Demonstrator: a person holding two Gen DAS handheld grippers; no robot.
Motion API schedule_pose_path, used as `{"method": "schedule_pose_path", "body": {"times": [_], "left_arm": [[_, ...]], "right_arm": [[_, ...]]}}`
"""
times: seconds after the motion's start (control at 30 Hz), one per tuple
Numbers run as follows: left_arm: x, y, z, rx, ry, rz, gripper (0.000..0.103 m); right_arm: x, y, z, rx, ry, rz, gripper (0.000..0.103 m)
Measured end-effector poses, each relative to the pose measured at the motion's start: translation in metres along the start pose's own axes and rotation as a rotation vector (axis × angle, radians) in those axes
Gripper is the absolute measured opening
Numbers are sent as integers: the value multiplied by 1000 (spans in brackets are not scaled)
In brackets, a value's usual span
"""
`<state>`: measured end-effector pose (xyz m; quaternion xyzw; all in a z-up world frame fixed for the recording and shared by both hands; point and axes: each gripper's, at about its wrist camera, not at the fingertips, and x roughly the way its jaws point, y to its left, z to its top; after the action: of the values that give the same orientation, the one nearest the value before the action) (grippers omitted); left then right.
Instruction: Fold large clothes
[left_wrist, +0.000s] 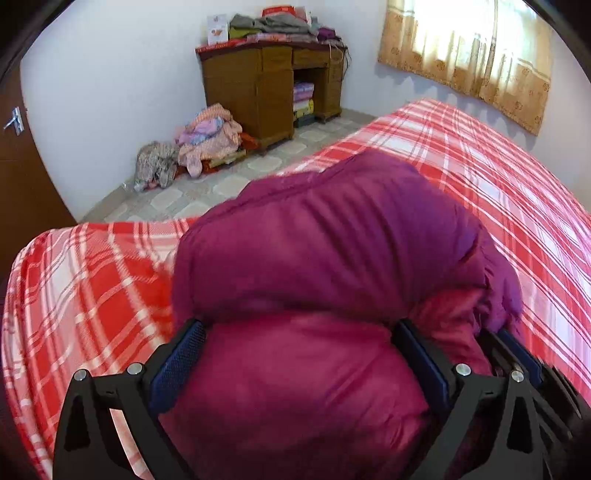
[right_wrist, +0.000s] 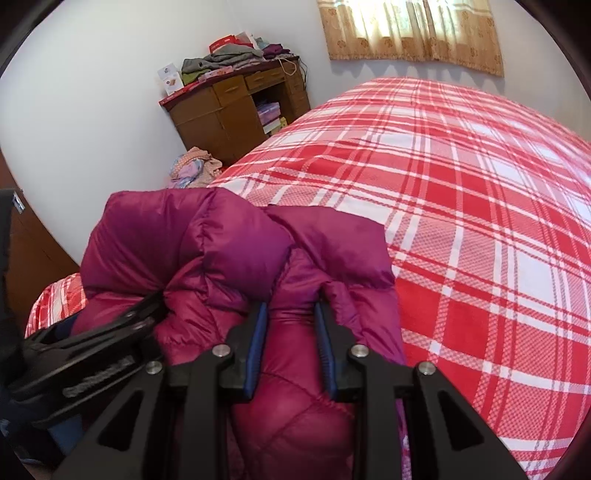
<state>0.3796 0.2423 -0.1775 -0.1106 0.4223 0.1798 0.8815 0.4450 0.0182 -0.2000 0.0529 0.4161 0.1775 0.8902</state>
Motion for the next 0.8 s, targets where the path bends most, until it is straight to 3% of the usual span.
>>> {"method": "schedule_pose_path", "body": {"times": [0.13, 0.2, 0.27, 0.33, 0.6, 0.8], "left_arm": [[-46, -3, -15, 110, -42, 4, 102], [-67, -4, -23, 161, -76, 41, 102], [-85, -3, -30, 179, -101, 87, 102], [-98, -1, -38, 182, -112, 104, 102], [-136, -6, -73, 178, -159, 77, 102], [-163, -8, -86, 123, -182, -6, 102]], "right_arm": [[-5, 0, 1, -1, 14, 2, 33], [-17, 1, 1, -10, 30, -10, 43], [-36, 0, -4, -7, 27, -29, 68], [-62, -8, -14, 25, -13, -26, 77], [-135, -35, -57, 110, -73, -17, 77], [-183, -38, -69, 107, -153, -60, 78]]}}
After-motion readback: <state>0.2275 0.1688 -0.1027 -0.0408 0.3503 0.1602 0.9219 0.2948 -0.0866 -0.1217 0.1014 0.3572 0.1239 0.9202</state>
